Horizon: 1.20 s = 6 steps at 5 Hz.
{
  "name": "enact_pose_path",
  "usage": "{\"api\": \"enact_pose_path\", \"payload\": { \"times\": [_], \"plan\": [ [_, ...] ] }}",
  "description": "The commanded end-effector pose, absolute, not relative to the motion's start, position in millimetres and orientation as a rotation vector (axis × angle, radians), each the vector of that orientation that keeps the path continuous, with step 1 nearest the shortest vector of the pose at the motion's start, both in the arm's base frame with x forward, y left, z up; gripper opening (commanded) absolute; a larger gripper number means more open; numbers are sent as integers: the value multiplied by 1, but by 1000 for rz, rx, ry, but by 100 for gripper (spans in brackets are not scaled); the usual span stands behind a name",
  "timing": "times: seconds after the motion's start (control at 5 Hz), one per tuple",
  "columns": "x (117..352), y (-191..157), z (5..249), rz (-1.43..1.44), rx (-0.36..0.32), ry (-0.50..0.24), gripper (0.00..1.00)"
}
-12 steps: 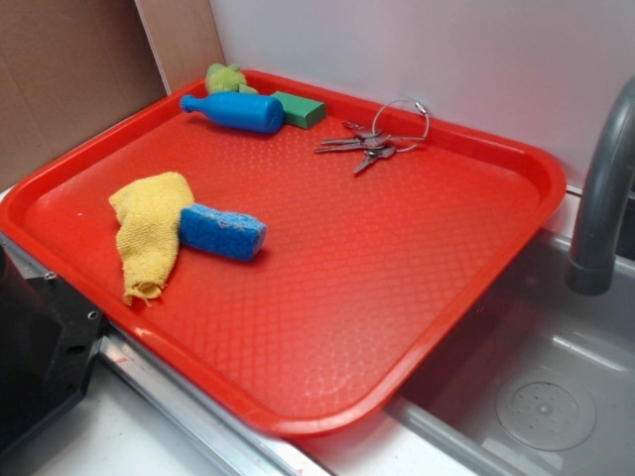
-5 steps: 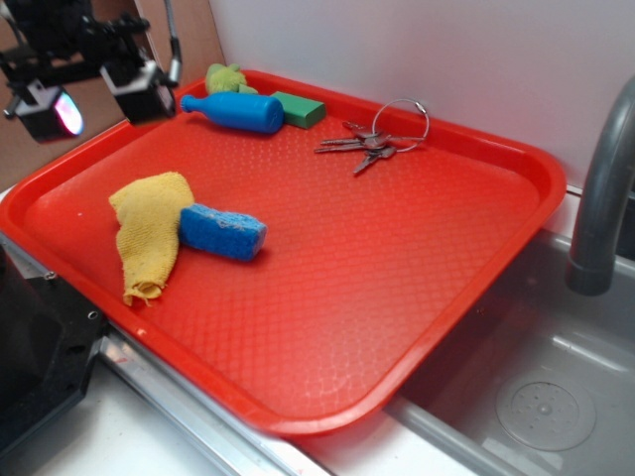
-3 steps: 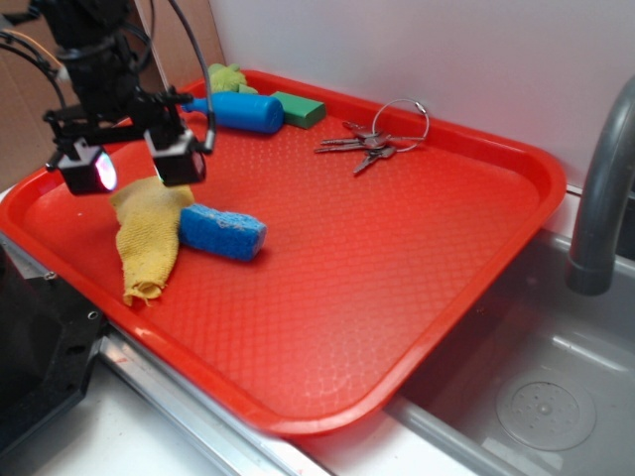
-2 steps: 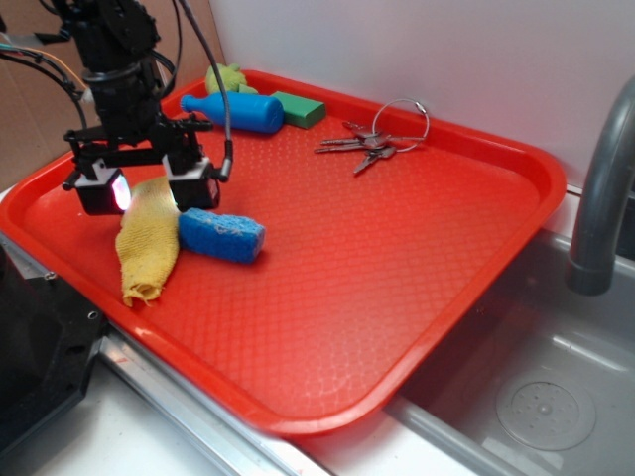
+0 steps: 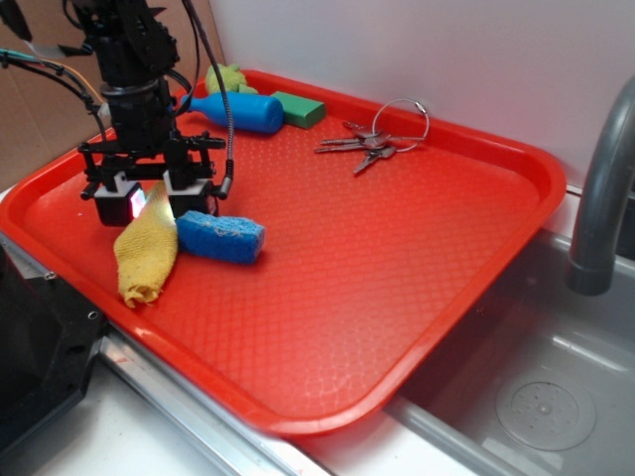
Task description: Grab the yellow cloth.
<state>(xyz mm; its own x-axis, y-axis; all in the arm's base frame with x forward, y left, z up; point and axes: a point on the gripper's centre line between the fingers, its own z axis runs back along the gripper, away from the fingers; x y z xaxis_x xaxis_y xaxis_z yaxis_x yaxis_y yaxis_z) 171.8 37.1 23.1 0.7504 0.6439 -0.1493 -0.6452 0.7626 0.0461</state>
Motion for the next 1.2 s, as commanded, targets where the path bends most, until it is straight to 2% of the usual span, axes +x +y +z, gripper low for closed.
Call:
{"api": "enact_pose_path", "payload": {
  "times": [0.0, 0.2, 0.4, 0.6, 0.8, 1.0],
  "plan": [
    [180, 39, 71, 406, 12, 17, 0],
    [186, 29, 121, 211, 71, -156, 0],
    [151, 24, 171, 64, 100, -193, 0],
    [152, 22, 221, 16, 97, -207, 0],
    [161, 14, 252, 20, 91, -199, 0],
    [174, 8, 261, 31, 95, -157, 0]
  ]
}}
